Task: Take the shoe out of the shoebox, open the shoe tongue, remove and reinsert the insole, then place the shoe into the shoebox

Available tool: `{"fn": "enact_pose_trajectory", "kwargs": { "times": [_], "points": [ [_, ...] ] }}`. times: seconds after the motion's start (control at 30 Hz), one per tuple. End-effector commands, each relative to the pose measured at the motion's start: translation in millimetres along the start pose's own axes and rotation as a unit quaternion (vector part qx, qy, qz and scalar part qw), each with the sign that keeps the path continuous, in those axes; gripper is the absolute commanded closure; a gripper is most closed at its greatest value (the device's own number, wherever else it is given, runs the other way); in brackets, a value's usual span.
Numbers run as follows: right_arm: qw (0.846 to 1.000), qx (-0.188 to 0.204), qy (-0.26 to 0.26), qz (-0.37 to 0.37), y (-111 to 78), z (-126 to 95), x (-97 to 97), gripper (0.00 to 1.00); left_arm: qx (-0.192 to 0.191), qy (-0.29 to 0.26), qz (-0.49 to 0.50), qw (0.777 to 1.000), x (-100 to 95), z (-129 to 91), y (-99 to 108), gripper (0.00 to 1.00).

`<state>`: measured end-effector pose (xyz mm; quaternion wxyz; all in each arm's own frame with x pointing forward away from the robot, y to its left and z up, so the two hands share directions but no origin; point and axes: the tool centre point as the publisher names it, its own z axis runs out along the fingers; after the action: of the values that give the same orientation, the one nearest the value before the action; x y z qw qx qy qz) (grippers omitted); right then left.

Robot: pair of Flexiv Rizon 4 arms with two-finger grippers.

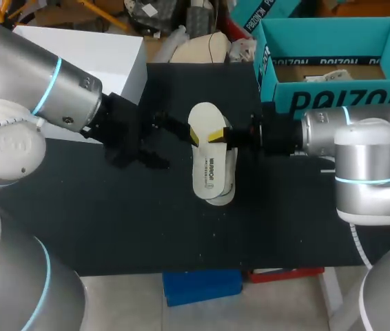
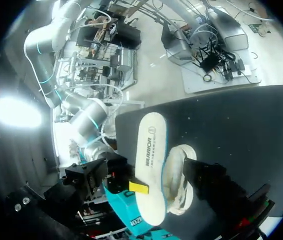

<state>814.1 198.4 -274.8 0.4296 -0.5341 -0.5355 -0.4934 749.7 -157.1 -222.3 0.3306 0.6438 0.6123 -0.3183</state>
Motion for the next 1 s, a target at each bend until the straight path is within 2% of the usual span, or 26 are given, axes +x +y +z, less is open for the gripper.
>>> {"fn": "enact_pose_trajectory", "kwargs": {
  "times": [0.03,0.1,0.53,0.63,0.67,0.7,0.77,0.83,0.93,1.0],
  "points": [
    [1.000,-0.001,-0.002,0.000,-0.8,1,0.4,1.00,0.127,-0.499,-0.013,0.857,6.7,2,6,0.00],
    [1.000,-0.001,-0.002,0.000,-0.8,1,0.4,1.00,0.131,-0.517,-0.013,0.845,6.7,2,6,0.00],
    [1.000,-0.001,-0.002,0.000,-0.8,1,0.4,1.00,0.131,-0.517,-0.013,0.845,6.7,2,6,0.00],
    [1.000,-0.001,-0.002,0.000,-0.8,1,0.4,1.00,0.034,-0.485,0.024,0.873,8.3,8,5,0.00],
    [1.000,-0.001,-0.002,0.000,-0.8,1,0.4,1.00,0.012,-0.468,0.032,0.883,11.8,12,5,0.00],
    [1.000,-0.001,-0.002,0.000,-0.8,1,0.4,1.00,0.007,-0.476,0.021,0.879,14.7,12,4,0.00],
    [1.000,-0.001,-0.002,0.000,-0.8,1,0.4,1.00,-0.028,-0.454,0.032,0.890,21.9,12,4,0.00],
    [1.000,-0.001,-0.002,0.000,-0.8,1,0.4,1.00,-0.037,-0.471,0.021,0.881,26.6,10,5,0.00],
    [1.000,-0.001,-0.002,0.000,-0.8,1,0.4,1.00,-0.043,-0.462,0.021,0.885,32.7,10,6,0.00],
    [1.000,-0.001,-0.002,0.000,-0.8,1,0.4,1.00,-0.056,-0.439,0.026,0.897,37.3,11,7,0.00]
  ]
}}
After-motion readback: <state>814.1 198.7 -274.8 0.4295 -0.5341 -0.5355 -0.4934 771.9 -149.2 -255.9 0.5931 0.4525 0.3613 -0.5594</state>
